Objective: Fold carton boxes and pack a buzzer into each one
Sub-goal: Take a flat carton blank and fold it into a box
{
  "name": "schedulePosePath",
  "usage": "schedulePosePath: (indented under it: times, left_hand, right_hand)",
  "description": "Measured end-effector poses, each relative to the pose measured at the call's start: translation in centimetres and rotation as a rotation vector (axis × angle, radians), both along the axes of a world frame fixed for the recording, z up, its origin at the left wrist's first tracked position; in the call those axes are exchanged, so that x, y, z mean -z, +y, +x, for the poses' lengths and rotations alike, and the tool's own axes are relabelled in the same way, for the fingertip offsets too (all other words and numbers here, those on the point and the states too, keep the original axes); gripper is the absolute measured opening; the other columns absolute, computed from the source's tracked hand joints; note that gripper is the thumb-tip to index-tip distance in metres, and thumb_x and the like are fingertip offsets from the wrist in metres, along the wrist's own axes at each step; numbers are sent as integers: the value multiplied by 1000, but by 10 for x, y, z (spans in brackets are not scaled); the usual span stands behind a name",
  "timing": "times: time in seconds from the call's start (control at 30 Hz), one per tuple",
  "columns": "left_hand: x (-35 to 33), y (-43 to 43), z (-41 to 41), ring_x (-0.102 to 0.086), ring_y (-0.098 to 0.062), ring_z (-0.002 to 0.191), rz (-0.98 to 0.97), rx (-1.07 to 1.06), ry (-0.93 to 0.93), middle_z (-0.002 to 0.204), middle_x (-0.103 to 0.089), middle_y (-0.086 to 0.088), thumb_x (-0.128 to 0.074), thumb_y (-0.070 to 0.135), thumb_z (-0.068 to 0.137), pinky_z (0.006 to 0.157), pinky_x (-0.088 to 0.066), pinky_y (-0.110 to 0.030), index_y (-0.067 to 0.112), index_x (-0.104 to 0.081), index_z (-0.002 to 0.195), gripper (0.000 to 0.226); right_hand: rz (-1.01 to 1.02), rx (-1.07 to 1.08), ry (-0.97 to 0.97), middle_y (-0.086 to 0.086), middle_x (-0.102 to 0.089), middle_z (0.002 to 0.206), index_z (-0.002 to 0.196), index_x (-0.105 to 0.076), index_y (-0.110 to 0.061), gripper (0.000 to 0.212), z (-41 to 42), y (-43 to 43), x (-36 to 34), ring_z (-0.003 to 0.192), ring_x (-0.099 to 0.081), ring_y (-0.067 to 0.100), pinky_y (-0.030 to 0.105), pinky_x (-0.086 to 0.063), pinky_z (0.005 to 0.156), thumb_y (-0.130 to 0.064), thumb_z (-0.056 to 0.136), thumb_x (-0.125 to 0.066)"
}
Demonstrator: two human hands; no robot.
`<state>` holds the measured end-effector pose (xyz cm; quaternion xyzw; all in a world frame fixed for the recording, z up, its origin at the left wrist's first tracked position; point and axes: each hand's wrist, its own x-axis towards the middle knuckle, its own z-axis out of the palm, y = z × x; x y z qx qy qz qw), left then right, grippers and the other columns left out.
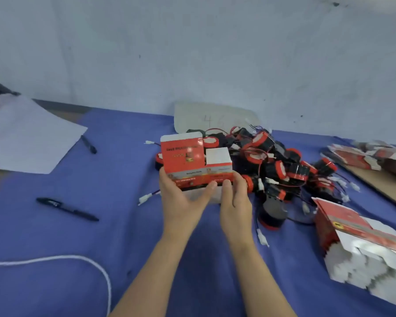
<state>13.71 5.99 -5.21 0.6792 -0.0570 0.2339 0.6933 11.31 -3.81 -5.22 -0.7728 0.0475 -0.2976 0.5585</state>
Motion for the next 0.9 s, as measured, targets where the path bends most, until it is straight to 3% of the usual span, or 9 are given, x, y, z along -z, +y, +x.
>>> schedulePosePath:
  times: [0.07, 0.17, 0.3, 0.4, 0.5, 0.57, 0.7, 0.83, 0.9]
  left_hand:
    - [12, 0, -1, -56, -9, 112, 31, 21, 5, 123, -52, 2, -87, 39, 61, 96, -49, -30, 21, -36, 128, 86]
    - [19, -2, -1, -56, -5, 111, 119, 57, -4, 124, -52, 6, -83, 26, 72, 86, -46, -11, 19, -31, 135, 82]
    - [13, 4, 3, -55, 12, 100, 93, 60, 28, 116, -57, 22, -59, 23, 93, 75, -41, -2, 30, -34, 136, 50]
    - [6, 13, 6, -58, 12, 93, -22, 128, 141, 104, -59, 26, -46, 24, 100, 71, -45, -9, 35, -44, 128, 30]
    - [5, 17, 9, -63, 8, 83, -109, 205, 243, 101, -66, 21, -42, 23, 102, 58, -46, -11, 33, -53, 120, 24]
    - [3, 18, 9, -65, 1, 79, -166, 258, 297, 100, -69, 15, -42, 23, 102, 48, -45, -16, 28, -57, 122, 25]
    - [4, 18, 6, -70, -6, 85, -322, 360, 352, 106, -71, 6, -45, 22, 102, 57, -53, -22, 24, -57, 125, 26]
    - [3, 20, 7, -69, -8, 91, -325, 399, 381, 116, -69, -1, -52, 32, 98, 66, -53, -25, 20, -46, 138, 42]
    - [3, 23, 8, -65, -16, 103, -360, 526, 363, 127, -63, -9, -56, 29, 95, 78, -53, -31, 15, -39, 143, 52]
  right_hand:
    - [-25, 17, 5, -27, -58, 95, 125, -52, -26, 26, 0, -1, 5, 85, -52, -20, 2, -39, 69, -21, 101, -40]
    - [-112, -17, 42, -22, -60, 90, 130, -49, -27, 34, -2, 1, 8, 77, -57, -9, 11, -42, 63, -13, 100, -42]
    - [-60, 8, 8, -23, -60, 99, 139, -41, -30, 42, -2, -11, 2, 79, -56, -14, 4, -43, 64, -16, 100, -43]
    - [52, -40, 23, -35, -61, 96, 138, -42, -34, 41, -2, -22, -3, 81, -55, -20, 1, -43, 69, -17, 101, -40]
    - [202, -100, 78, -21, -62, 118, 132, -54, -32, 37, 0, -29, -5, 110, -57, -5, 16, -46, 90, -18, 103, -35]
    - [313, -174, 108, -14, -68, 114, 118, -62, -35, 36, 0, -31, -5, 105, -63, 1, 20, -52, 81, -16, 104, -34]
    - [554, -235, 155, -8, -69, 110, 112, -62, -31, 29, -1, -31, -3, 97, -67, 6, 22, -55, 68, -16, 103, -39]
    - [297, -18, 173, -4, -48, 142, 140, -45, -23, 40, 2, -31, -4, 128, -49, 12, 33, -45, 103, -13, 101, -43]
    - [298, 24, 189, -2, -52, 137, 136, -50, -20, 37, 2, -30, -4, 124, -51, 15, 34, -45, 103, -12, 101, -40]
